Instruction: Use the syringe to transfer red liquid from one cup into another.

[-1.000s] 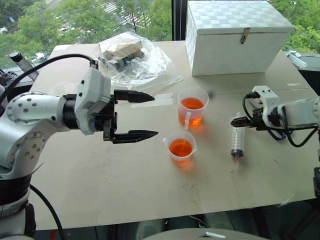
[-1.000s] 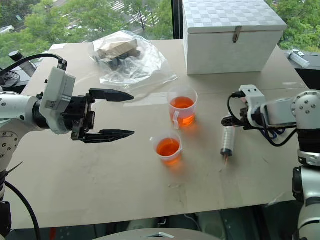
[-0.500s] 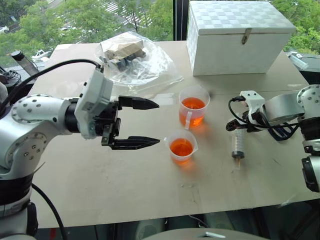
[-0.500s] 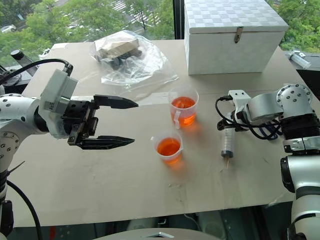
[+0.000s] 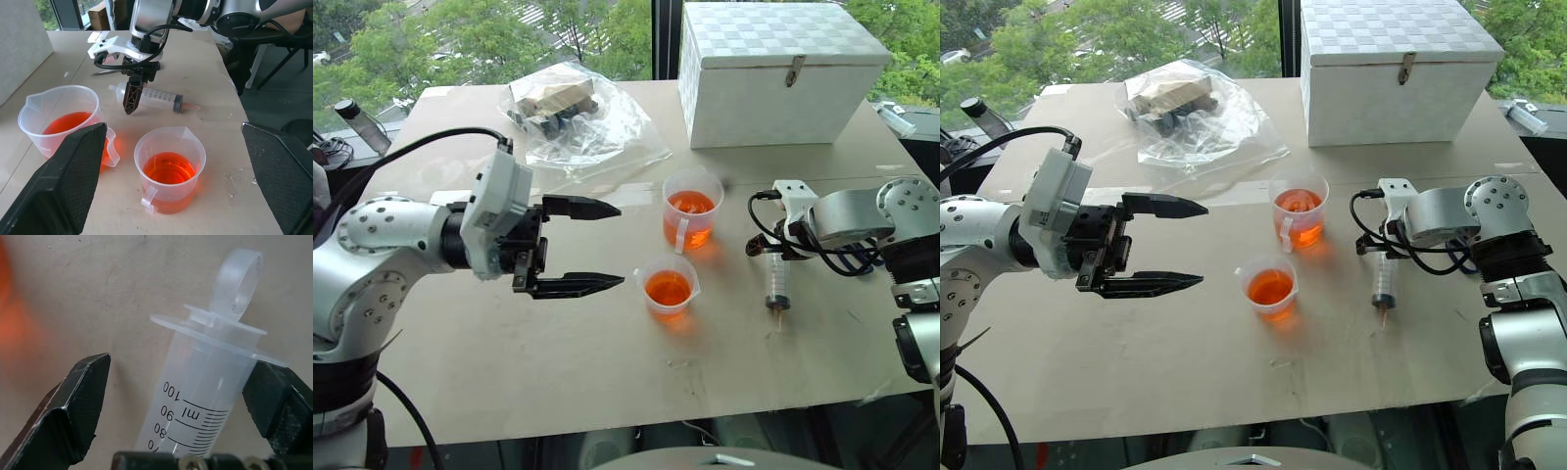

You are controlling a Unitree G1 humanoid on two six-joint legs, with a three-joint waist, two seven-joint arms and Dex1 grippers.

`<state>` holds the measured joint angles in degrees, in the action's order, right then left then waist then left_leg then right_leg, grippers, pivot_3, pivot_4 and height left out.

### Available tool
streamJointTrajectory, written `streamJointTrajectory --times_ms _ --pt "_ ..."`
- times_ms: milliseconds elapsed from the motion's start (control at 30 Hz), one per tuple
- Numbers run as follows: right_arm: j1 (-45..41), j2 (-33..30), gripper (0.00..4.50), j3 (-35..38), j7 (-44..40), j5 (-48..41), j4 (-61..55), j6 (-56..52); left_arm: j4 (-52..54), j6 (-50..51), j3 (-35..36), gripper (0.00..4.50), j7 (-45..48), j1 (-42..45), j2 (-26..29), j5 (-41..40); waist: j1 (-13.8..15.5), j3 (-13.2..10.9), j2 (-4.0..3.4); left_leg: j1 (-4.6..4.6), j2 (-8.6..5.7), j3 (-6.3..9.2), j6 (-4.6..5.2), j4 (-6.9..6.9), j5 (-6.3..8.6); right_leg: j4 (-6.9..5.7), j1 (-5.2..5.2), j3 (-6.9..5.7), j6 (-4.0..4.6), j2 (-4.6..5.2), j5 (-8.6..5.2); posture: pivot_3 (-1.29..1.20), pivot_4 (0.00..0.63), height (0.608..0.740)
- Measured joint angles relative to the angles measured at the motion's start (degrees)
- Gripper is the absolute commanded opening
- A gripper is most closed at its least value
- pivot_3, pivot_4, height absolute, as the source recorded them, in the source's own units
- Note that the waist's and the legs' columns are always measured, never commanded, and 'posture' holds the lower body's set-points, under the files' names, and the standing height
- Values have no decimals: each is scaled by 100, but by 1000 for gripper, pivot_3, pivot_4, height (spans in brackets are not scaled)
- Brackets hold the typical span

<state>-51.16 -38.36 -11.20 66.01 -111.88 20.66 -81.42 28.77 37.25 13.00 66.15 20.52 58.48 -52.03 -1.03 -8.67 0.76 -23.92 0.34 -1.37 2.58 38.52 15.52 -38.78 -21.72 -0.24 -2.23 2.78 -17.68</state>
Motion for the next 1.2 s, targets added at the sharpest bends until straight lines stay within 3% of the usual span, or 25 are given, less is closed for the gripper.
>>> streamJointTrajectory --times_ms 100,133,300,400,533,567,600,633,700,800,900,1033,1200 --pt "57 187 1836 126 298 -6 -4 112 -7 -50 0 4500 13 -32 -1 34 -5 1 1 0 0 0 0 0 0 0 0 0 0 0 0 0 150 740" --pt "67 217 1598 173 346 -12 -5 122 -7 -54 0 4500 13 -48 -1 42 -9 1 2 1 0 0 0 0 0 0 0 0 0 0 0 0 150 740" --pt "112 341 1568 328 553 -28 -16 150 -8 -58 0 4500 0 -56 -5 72 -16 1 2 4 0 0 -1 0 -1 1 0 1 0 -1 0 0 150 740" --pt "-23 232 1568 251 229 0 -68 77 -9 -43 24 4500 -137 -50 -104 32 -14 -4 -6 4 0 -3 -1 1 -1 4 -3 4 0 -1 0 0 150 740" --pt "-905 -164 1568 267 -1065 412 -496 -213 -156 119 219 4500 -643 232 -367 -234 -5 -11 -10 4 4 1 -1 -1 0 8 -6 3 0 -9 0 0 150 740" --pt "-1247 -352 1568 380 -1927 878 -783 -275 -328 170 415 4500 -927 447 -434 -355 17 -9 -6 3 5 5 0 -6 0 22 -5 -1 1 -11 0 0 150 740" --pt "-1273 -367 1568 405 -2011 926 -818 -280 -347 176 452 4500 -961 458 -433 -364 17 -7 -3 3 5 5 0 -9 0 22 -5 0 1 -10 0 0 150 740" --pt "-1337 -489 1568 451 -2832 1571 -1042 -179 -536 291 519 4500 -1231 658 -477 -446 29 -6 -1 1 4 4 0 -7 0 25 -3 -1 0 -8 0 0 150 740" --pt "-1387 -529 1568 449 -3486 2091 -1230 17 -725 366 600 4500 -1436 798 -493 -447 29 -6 -1 -4 4 4 1 -5 1 23 -4 -1 -1 -5 1 0 150 740" --pt "-1398 -488 1568 494 -5165 3422 -1943 1155 -1199 407 636 4500 -1762 1285 -557 -424 30 -10 1 -7 2 5 1 -2 1 23 -8 -2 -2 -6 1 0 150 740" --pt "-1186 8 1568 650 -6360 4489 -2606 2529 -1735 375 432 4500 -1759 2005 -609 -210 22 -4 11 -6 2 7 0 -3 0 -4 -8 -4 -2 -9 1 0 150 740" --pt "-704 666 1568 614 -7246 5619 -2874 3648 -2494 296 30 4500 -1371 2862 -666 127 23 -7 15 -6 -1 7 -1 5 -1 -9 -8 -9 -3 -6 2 0 150 740" --pt "-347 1065 1568 556 -7765 6348 -3102 4297 -2999 230 -261 4500 -992 3573 -765 404 19 -9 16 -6 -2 10 -4 7 -2 -9 -8 -24 -3 -8 2 0 150 740"
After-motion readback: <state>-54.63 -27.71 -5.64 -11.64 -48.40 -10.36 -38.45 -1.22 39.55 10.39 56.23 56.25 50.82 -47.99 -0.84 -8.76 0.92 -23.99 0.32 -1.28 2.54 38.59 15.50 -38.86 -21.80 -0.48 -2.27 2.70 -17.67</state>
